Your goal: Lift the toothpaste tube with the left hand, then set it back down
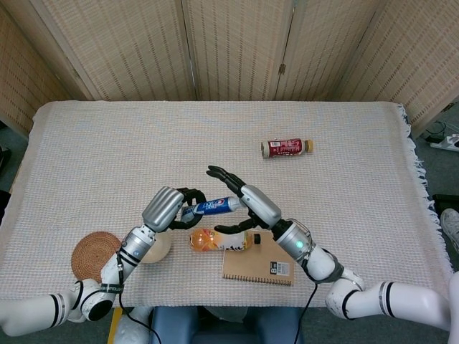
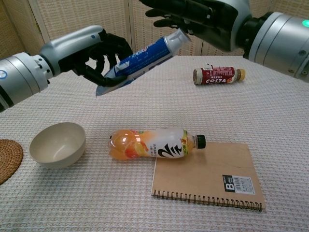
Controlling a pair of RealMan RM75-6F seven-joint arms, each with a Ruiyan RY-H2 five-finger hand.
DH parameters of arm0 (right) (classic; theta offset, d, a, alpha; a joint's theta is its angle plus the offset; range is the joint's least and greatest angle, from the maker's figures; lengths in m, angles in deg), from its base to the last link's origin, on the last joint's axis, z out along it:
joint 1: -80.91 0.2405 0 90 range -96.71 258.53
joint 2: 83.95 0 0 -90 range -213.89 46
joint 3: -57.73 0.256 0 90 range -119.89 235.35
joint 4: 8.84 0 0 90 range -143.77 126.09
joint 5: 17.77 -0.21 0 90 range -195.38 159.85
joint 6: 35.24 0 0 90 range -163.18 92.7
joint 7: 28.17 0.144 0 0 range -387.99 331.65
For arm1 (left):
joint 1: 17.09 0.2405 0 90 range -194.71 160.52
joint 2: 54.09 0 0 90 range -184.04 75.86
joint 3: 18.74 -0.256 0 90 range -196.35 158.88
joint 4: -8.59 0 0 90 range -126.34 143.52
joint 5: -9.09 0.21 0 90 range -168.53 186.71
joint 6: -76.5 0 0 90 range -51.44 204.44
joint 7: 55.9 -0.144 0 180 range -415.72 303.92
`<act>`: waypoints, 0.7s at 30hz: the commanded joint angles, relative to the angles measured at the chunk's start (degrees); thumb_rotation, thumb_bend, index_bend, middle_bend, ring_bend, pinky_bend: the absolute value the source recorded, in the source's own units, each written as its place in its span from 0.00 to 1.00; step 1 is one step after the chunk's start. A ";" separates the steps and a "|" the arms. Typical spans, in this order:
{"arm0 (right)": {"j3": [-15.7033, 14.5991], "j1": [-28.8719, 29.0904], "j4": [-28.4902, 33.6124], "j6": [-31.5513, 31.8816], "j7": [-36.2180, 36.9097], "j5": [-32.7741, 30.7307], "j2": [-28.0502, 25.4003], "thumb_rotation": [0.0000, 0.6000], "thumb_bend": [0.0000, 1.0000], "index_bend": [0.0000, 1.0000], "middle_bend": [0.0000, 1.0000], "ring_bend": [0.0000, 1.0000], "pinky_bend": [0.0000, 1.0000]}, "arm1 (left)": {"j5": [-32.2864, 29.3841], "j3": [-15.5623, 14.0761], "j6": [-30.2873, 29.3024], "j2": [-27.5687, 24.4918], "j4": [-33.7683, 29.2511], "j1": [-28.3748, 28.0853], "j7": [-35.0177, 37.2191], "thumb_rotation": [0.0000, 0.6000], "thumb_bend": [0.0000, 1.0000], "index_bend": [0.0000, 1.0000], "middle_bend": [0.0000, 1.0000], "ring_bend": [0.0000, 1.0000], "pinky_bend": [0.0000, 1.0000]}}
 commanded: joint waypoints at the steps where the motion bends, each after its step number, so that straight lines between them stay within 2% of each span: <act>1: 0.34 0.39 -0.59 0.23 0.77 -0.20 0.87 0.47 0.14 0.00 0.00 0.00 0.00 | -0.18 0.13 0.15 -0.03 -0.21 -0.01 0.38 1.00 0.85 0.75 0.75 0.68 0.73; 11: 1.37 0.58 -3.03 3.43 8.51 0.64 4.85 0.47 0.14 0.00 0.00 0.00 0.00 | -0.90 0.68 0.76 -0.31 -0.90 0.04 3.06 1.00 0.86 0.75 0.75 0.68 0.73; 21: 1.59 0.79 -4.64 5.13 11.36 1.10 6.76 0.46 0.14 0.00 0.00 0.00 0.00 | -0.89 0.88 0.68 -0.30 -0.68 0.20 4.81 1.00 0.86 0.75 0.75 0.68 0.73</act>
